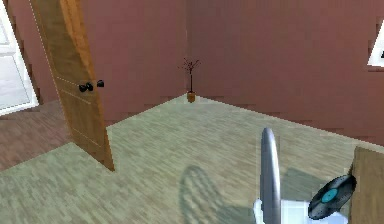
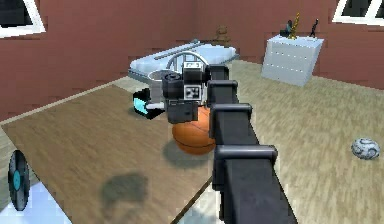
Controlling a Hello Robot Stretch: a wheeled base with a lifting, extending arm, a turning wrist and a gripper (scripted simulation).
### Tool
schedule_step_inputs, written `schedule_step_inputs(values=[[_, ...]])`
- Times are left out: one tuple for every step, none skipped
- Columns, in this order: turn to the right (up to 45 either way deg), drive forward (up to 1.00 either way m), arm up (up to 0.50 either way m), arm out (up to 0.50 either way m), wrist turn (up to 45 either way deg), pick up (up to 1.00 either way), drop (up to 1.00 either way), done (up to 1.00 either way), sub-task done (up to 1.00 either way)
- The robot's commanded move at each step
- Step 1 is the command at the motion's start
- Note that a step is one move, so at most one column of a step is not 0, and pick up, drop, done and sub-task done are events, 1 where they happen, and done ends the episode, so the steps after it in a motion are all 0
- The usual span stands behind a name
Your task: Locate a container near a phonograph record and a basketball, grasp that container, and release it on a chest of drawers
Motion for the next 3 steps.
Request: schedule_step_inputs(values=[[0.0, 0.00, 0.00, 0.00, -45.0, 0.00, 0.00, 0.00, 0.00], [0.0, 0.00, 0.00, 0.00, -45.0, 0.00, 0.00, 0.00, 0.00], [0.0, 0.00, 0.00, 0.00, -24.0, 0.00, 0.00, 0.00, 0.00]])
